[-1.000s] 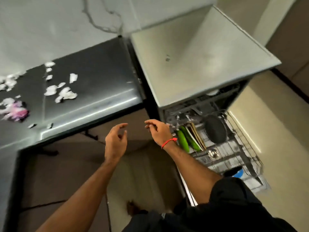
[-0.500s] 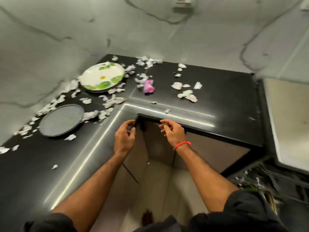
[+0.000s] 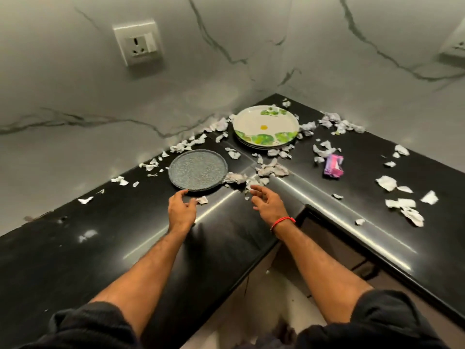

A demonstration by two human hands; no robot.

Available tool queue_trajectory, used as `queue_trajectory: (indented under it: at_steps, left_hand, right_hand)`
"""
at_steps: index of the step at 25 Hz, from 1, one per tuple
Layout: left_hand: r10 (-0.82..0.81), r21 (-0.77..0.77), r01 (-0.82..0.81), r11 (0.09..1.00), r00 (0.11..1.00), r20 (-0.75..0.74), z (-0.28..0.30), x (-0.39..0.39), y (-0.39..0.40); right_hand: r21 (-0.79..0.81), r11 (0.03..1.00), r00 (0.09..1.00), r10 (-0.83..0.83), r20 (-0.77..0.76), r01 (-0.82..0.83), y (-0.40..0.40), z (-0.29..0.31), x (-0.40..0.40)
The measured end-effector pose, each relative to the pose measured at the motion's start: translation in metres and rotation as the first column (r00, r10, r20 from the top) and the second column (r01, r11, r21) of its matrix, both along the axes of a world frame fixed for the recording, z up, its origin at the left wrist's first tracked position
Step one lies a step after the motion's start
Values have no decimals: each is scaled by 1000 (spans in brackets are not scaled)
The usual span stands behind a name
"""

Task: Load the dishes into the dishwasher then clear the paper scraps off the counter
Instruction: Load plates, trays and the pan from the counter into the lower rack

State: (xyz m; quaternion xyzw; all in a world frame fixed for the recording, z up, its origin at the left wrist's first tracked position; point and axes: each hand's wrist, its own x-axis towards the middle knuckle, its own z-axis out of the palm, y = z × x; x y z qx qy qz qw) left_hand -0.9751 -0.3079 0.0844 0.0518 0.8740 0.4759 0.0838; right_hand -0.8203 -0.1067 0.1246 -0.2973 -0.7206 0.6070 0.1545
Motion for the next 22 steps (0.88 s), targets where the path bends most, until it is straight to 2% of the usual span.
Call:
queue_trajectory:
  at_steps: [4,6,9,12,15,18,19,22]
  left_hand:
    - [177,62,-209,976,927,332,-23,-33,3]
    - [239,34,-286,958,853,464,-35,-60,10]
    - [245,71,-371,926,732,636,-60,-100,29]
    - [257,164,-427,889,763,593,-70,-109,46]
    - [288,122,-414,902,789,543,-107,-125,50]
    - [364,117,-490,864,769,526,-106,-132,43]
    - [362,180,-528,830,755,547,-95,-126,40]
    - [351,303,-617,726,711,609,2,-60,31]
  right_hand:
    - [48,990,990,128,57,-130,4,0,-32]
    - [50,981,979,185,85,-190,10,-2,-49]
    - [58,968,964,237,123,-245,18,-5,-63]
    - [63,951,946,293,138,-303,31,-11,-67]
    - [38,949,943,307,128,-314,46,-16,-63]
    - [-1,959,954,283,102,-284,51,-16,-57]
    - [-12,962,957,273,96,-273,50,-15,-53]
    - [-30,970,968,242,61,-241,43,-15,-36]
